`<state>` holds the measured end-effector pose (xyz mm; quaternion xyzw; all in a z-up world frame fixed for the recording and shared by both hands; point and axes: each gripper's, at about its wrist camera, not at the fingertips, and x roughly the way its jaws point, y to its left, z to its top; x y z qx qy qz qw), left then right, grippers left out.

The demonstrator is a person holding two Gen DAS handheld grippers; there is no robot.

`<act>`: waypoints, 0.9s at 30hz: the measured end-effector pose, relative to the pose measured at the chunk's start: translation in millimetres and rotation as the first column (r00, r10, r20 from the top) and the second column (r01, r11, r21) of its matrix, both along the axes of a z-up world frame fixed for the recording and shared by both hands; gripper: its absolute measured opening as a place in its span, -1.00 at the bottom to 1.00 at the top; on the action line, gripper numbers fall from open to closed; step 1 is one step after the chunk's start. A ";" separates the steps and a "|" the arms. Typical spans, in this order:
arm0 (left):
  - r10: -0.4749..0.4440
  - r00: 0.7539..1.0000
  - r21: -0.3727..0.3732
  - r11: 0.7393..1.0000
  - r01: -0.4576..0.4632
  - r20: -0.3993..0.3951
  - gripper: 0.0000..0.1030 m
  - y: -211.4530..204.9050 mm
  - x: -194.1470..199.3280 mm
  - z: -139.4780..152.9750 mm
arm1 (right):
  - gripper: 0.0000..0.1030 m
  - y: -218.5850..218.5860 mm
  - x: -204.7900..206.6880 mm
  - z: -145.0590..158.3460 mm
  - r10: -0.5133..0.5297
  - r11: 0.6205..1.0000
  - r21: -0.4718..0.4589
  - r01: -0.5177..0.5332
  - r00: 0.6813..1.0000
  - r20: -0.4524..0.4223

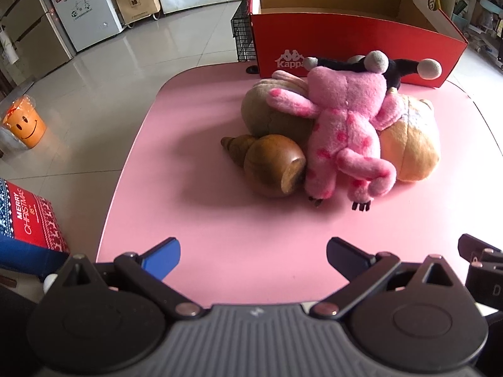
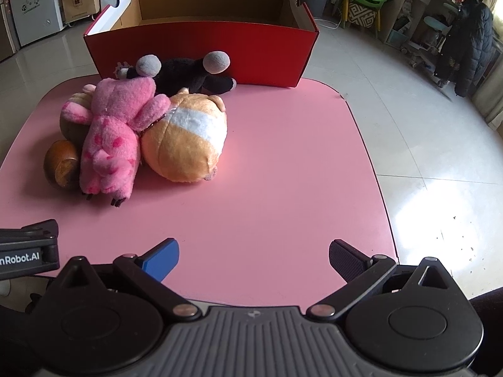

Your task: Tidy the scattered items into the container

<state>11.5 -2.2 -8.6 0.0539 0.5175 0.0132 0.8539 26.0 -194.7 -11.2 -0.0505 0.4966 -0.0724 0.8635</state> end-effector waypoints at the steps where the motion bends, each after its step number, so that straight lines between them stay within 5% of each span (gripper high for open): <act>1: -0.002 1.000 -0.001 1.000 0.002 0.000 1.00 -0.5 -0.2 -0.1 | 0.99 0.0 0.1 -0.3 0.002 1.000 0.003 -0.002 1.000 0.000; 27: 0.009 1.000 -0.025 1.000 -0.009 -0.009 1.00 -0.1 0.8 -0.1 | 0.88 -3.0 1.4 -0.9 0.001 0.998 0.064 -0.001 1.000 -0.003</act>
